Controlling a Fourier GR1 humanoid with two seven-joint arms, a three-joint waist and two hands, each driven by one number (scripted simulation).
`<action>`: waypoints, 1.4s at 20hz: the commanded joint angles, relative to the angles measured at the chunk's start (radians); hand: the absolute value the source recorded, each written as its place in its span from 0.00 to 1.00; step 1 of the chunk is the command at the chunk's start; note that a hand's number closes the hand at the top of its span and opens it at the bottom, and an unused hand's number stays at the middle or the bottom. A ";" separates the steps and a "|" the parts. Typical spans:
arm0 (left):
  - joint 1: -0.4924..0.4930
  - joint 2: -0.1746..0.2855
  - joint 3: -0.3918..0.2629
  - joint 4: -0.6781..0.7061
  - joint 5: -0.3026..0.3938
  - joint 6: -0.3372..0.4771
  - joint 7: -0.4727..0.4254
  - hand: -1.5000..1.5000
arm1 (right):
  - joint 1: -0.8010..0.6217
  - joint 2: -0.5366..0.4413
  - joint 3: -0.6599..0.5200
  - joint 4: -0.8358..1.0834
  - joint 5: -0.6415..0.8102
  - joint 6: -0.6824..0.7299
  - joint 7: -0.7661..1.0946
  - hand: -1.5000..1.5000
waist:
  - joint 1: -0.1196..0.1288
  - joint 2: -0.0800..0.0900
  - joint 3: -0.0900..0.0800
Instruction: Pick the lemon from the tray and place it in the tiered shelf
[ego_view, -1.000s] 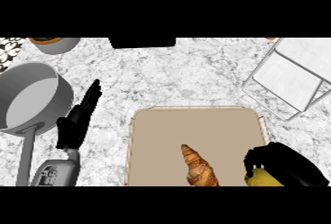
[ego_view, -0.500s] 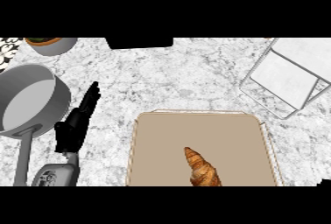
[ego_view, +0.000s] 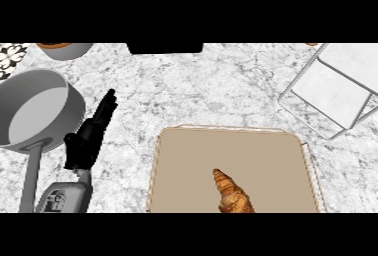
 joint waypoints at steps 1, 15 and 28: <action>0.047 0.026 -0.003 -0.074 0.009 -0.028 0.023 0.50 | 0.025 -0.021 -0.219 0.040 -0.168 0.117 -0.029 1.00 | 0.018 -0.001 0.001; -0.015 -0.008 -0.017 0.016 -0.016 -0.016 -0.014 0.50 | -0.398 -0.304 -0.232 0.219 -0.463 -0.080 0.491 1.00 | 0.049 0.009 0.001; -0.004 -0.040 -0.042 0.055 -0.046 0.001 -0.063 0.50 | -0.764 -0.469 -0.029 0.419 -0.385 -0.234 0.603 1.00 | 0.050 0.008 0.001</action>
